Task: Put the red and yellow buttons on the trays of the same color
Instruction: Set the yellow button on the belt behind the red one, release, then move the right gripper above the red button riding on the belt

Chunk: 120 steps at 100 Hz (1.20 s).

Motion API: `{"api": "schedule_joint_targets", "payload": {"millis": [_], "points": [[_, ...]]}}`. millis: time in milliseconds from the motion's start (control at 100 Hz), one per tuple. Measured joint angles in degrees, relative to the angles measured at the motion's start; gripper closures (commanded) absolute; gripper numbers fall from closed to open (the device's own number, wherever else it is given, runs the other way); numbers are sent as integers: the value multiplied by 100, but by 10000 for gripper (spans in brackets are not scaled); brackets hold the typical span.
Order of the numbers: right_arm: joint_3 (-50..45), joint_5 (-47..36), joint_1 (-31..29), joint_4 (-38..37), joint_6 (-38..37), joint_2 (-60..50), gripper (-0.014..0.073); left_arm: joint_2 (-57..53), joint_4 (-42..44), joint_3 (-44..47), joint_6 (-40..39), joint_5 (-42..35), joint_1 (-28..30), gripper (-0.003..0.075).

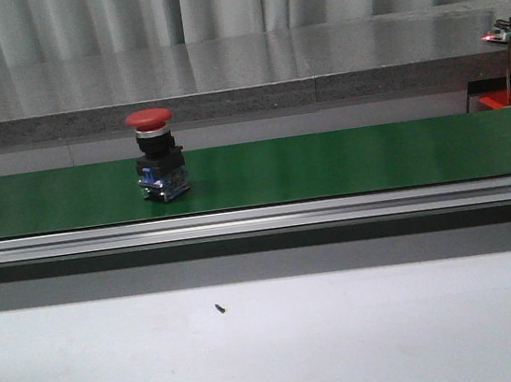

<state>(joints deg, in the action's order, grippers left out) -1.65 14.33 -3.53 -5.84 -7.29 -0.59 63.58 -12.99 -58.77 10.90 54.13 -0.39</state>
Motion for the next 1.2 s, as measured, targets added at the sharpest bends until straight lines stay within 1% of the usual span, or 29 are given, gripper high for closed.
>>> {"api": "schedule_joint_targets", "payload": {"millis": [310,600,780,900,1020,1200], "points": [[0,-148,0,0,0,0,660,-1441,-13,1151,0,-452,-60,739],[0,-784,0,0,0,0,660,-2756,-13,2126,0,-596,-60,740],[0,-784,0,0,0,0,660,-3437,-13,2564,0,-596,-60,740],[218,-580,0,0,0,14,660,-3723,-13,2661,0,-596,-60,740],[708,-263,0,0,0,440,660,-3801,-13,2670,0,-596,-60,740],[1507,-21,0,0,0,1619,660,-3801,-13,2670,0,-596,-60,740]]}}
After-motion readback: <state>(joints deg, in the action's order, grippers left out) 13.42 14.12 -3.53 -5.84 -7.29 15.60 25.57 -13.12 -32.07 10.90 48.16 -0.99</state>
